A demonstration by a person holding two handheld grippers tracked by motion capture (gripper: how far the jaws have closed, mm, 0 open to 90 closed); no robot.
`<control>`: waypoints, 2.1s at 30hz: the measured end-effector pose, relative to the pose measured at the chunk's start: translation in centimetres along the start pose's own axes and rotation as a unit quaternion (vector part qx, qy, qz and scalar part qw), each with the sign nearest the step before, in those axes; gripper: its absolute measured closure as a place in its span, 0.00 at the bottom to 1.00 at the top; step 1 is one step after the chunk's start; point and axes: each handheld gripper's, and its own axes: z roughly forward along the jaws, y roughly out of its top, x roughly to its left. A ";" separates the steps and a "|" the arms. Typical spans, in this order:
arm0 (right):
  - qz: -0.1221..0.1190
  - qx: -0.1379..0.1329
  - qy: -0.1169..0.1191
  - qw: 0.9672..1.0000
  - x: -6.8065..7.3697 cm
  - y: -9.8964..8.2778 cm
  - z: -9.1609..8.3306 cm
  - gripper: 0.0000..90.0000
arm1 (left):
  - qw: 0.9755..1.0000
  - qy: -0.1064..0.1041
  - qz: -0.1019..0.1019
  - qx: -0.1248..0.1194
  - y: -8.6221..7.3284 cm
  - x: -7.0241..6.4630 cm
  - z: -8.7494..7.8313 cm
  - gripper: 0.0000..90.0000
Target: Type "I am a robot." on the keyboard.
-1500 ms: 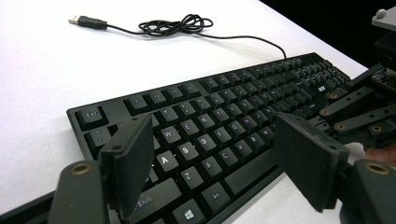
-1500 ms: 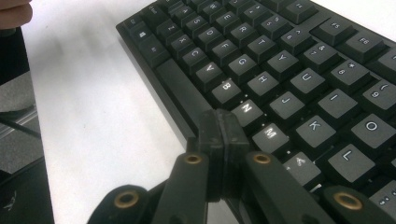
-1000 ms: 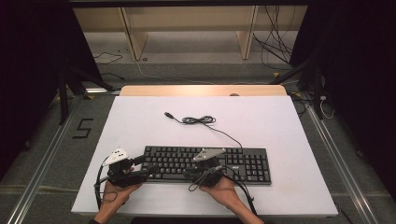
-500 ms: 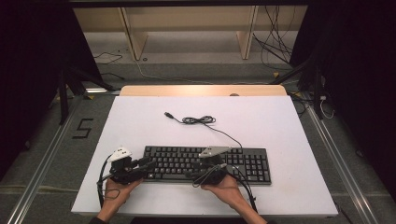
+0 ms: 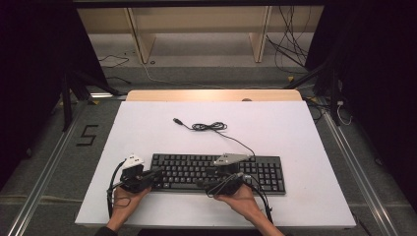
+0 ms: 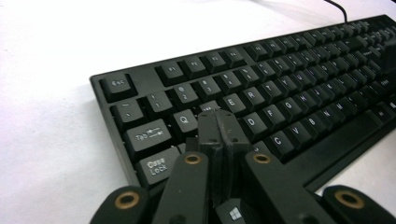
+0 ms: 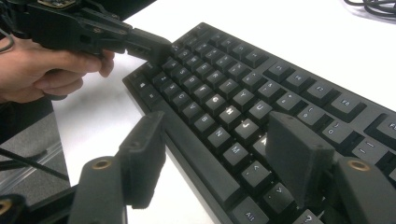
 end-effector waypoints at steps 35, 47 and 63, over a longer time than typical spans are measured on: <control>-0.002 -0.009 -0.005 1.000 0.1 -0.1 -0.6 0.38 | 1.000 -0.002 -0.002 0.026 0.2 0.3 1.2 0.99; -0.004 -0.013 -0.010 1.000 -0.2 -0.1 -0.7 0.39 | 1.000 -0.022 -0.012 -0.007 0.6 0.5 0.0 0.89; -0.006 0.000 -0.029 1.000 -0.7 0.0 -0.2 0.67 | 0.997 -0.064 -0.015 -0.027 0.4 -0.2 -1.1 0.59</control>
